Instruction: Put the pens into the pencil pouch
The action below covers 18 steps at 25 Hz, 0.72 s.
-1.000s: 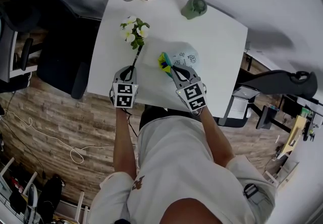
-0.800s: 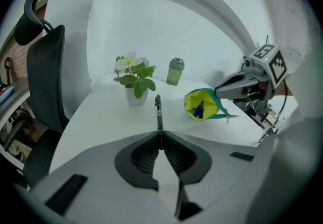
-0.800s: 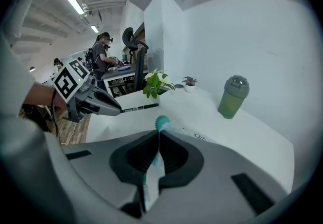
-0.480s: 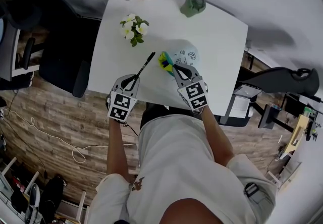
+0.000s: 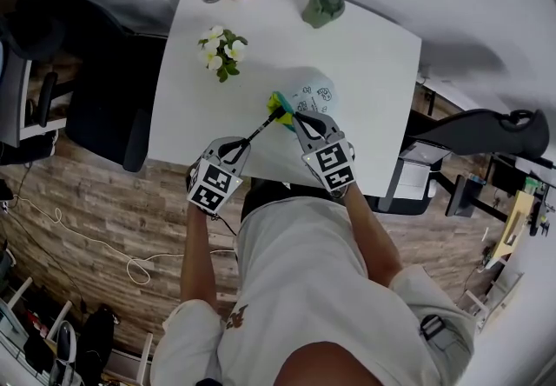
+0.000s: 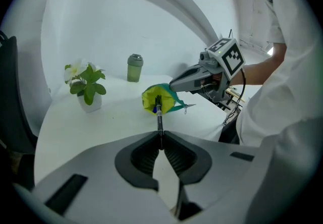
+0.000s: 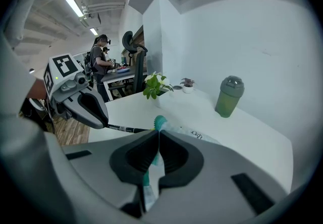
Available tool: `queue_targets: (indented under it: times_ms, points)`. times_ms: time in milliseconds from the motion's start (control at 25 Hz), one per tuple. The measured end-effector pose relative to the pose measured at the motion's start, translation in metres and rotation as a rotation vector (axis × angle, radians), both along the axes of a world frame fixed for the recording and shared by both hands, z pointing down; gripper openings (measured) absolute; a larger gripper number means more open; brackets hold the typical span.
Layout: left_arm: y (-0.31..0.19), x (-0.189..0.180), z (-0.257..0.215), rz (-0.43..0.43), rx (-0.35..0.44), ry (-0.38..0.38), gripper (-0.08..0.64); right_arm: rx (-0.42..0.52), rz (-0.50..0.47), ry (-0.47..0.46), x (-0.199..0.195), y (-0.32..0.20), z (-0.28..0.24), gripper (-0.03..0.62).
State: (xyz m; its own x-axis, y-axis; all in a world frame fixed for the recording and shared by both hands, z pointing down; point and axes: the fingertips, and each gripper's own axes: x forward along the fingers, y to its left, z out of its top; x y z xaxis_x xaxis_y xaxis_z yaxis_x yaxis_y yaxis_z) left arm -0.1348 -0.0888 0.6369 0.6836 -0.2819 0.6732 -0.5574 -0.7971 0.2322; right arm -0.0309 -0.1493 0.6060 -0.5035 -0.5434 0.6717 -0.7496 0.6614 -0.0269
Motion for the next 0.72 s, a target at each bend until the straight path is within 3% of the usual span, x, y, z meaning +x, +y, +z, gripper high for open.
queue_targets:
  times_ms: [440,720]
  points:
    - [-0.023,0.048,0.015,0.069,-0.015,0.040,0.026,0.001,-0.019,-0.002,0.002,0.010,-0.002,0.011]
    - [-0.039,0.075,0.020,0.070,-0.029,0.057,0.028,0.002,-0.023,-0.005,0.004,0.014,-0.001,0.011]
